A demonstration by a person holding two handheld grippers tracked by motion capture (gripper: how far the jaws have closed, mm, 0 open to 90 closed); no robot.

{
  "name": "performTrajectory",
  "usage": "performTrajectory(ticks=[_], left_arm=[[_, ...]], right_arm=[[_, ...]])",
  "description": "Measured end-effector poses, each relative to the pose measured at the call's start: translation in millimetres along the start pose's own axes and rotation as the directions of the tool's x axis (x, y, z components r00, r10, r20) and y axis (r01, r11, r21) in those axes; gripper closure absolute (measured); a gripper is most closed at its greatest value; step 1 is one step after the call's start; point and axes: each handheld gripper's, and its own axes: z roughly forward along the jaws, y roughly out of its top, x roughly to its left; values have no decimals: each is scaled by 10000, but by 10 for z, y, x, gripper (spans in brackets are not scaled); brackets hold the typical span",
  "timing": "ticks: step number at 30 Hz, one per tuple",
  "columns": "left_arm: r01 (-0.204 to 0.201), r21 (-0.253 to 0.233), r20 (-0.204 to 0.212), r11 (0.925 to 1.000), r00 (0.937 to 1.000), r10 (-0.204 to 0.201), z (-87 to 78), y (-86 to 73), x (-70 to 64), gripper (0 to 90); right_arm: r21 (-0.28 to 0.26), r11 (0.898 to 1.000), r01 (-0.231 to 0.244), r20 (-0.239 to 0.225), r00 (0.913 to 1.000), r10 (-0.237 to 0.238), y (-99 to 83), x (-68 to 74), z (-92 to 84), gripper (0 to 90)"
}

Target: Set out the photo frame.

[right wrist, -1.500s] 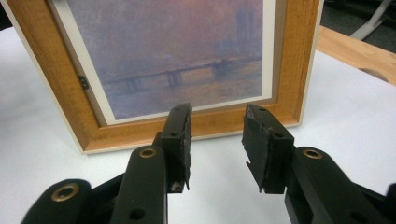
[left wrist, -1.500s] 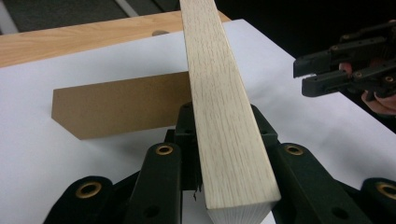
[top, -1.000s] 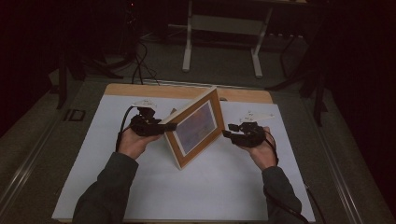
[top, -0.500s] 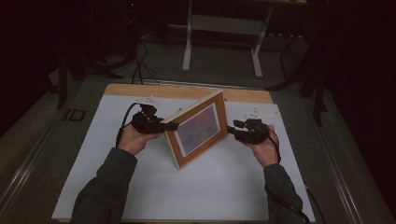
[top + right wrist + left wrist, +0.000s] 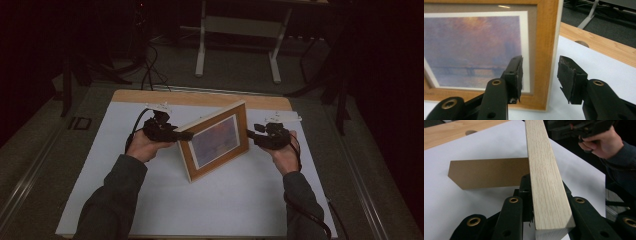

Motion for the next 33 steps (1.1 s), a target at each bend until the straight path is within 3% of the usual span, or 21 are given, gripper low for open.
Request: performTrajectory(ticks=[7, 15, 20, 23, 24, 25, 28, 30, 33], left_arm=[[-82, 137, 348, 9999, 9994, 77, 13, 20, 43, 752], [-284, 251, 763, 9993, 9967, 265, 28, 32, 54, 753], [-393, 231, 924, 9990, 9950, 370, 37, 31, 67, 752], [-354, 215, 846, 9991, 9959, 334, 36, 29, 56, 749], [-317, 333, 556, 9989, 9980, 298, 35, 28, 35, 749], [-291, 358, 407, 9989, 9988, 277, 38, 15, 19, 676], [-344, 417, -6, 9985, 9994, 344, 27, -52, -41, 608], [-348, 432, -352, 9985, 9987, 363, 8, -106, -78, 599], [-173, 68, -677, 9998, 9976, 177, -37, -180, -121, 617]], right_arm=[[-62, 9998, -209, 90, 9997, 209, 38, -64, 19, 503], [81, 9999, -111, 98, 9999, 110, 64, -77, 82, 423], [29, 9998, -217, -151, 9996, 218, 82, -100, 144, 381], [0, 9997, -264, -208, 9994, 264, 96, -107, 169, 369], [-33, 9996, -275, -240, 9993, 274, 105, -111, 177, 365], [-116, 9994, -316, -332, 9990, 312, 125, -112, 186, 354], [-216, 9993, -309, -501, 9983, 298, 154, -104, 196, 335], [-226, 9994, -273, -630, 9977, 259, 171, -103, 212, 327], [-203, 9993, -304, -812, 9963, 287, 187, -112, 248, 316]])
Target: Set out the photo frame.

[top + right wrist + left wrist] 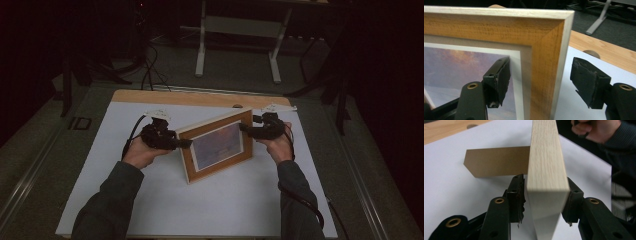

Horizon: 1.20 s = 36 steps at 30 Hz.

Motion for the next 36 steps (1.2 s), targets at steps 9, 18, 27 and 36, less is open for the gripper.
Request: performTrajectory(ticks=[9, 18, 27, 36], left_arm=[[160, -173, -257, 9997, 9995, -164, -16, -38, -47, 700], [270, -220, -398, 9994, 9988, -279, -16, -25, -16, 704], [508, -348, -800, 9981, 9954, -535, -33, -7, 60, 706], [571, -474, -664, 9972, 9960, -602, -24, -6, 110, 709]], right_arm=[[-152, 9995, -262, -897, 9957, 247, 34, -54, 75, 297], [-163, 9984, -541, -1239, 9909, 516, 5, -98, 48, 394], [6, 9986, -523, -1160, 9919, 520, -6, -96, -3, 485], [41, 9985, -537, -1004, 9935, 538, -28, -74, -43, 512]])
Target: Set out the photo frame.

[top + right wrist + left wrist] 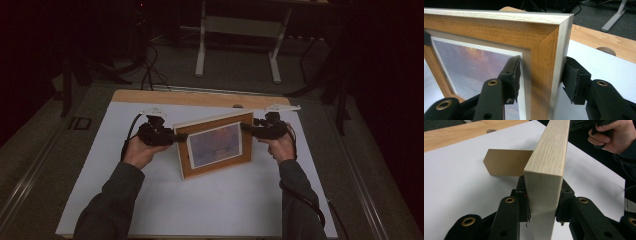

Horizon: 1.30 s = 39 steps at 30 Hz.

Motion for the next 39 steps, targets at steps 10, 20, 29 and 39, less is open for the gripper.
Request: performTrajectory(ticks=[10, 20, 29, 39], left_arm=[[40, -85, 54, 10000, 10000, -39, 10, 13, 34, 709], [136, -262, 143, 9996, 9998, -132, 14, 11, 84, 698], [214, -406, 154, 9989, 9997, -207, 18, 11, 113, 681], [230, -505, 212, 9985, 9995, -219, 31, 15, 152, 668]], right_arm=[[13, 10000, -24, 60, 10000, 24, -23, 14, -34, 534], [59, 10000, -75, 144, 9999, 75, -48, 46, -71, 564], [146, 9998, -93, 212, 9997, 90, -69, 77, -111, 595], [108, 9998, -190, 341, 9992, 187, -101, 112, -140, 613]])
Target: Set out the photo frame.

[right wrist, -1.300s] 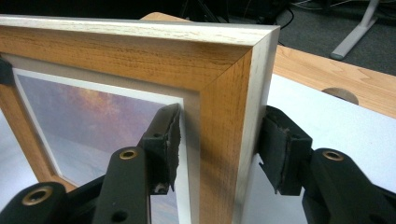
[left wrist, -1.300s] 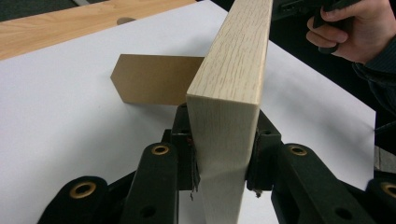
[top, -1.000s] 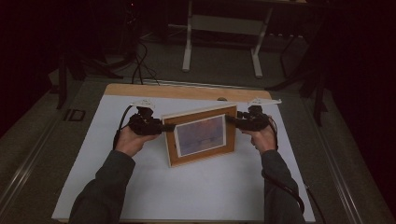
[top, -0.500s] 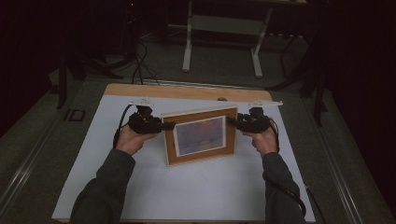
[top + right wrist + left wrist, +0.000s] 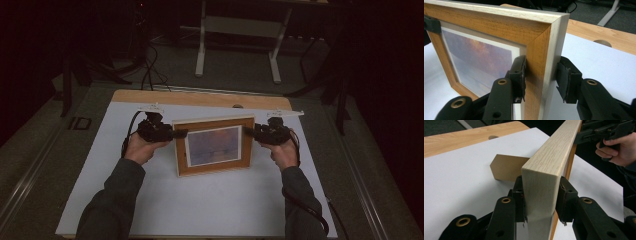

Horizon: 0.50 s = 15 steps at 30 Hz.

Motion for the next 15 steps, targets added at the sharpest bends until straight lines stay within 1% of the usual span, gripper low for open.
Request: performTrajectory(ticks=[7, 15], left_arm=[[1, -65, 67, 10000, 10000, -1, 16, 11, 18, 656], [6, -187, 155, 9998, 9999, -3, 48, 24, 40, 638]], right_arm=[[-21, 10000, -43, 110, 9999, 44, -33, 32, -40, 618], [57, 9996, -266, 360, 9990, 264, -60, 88, -93, 619]])
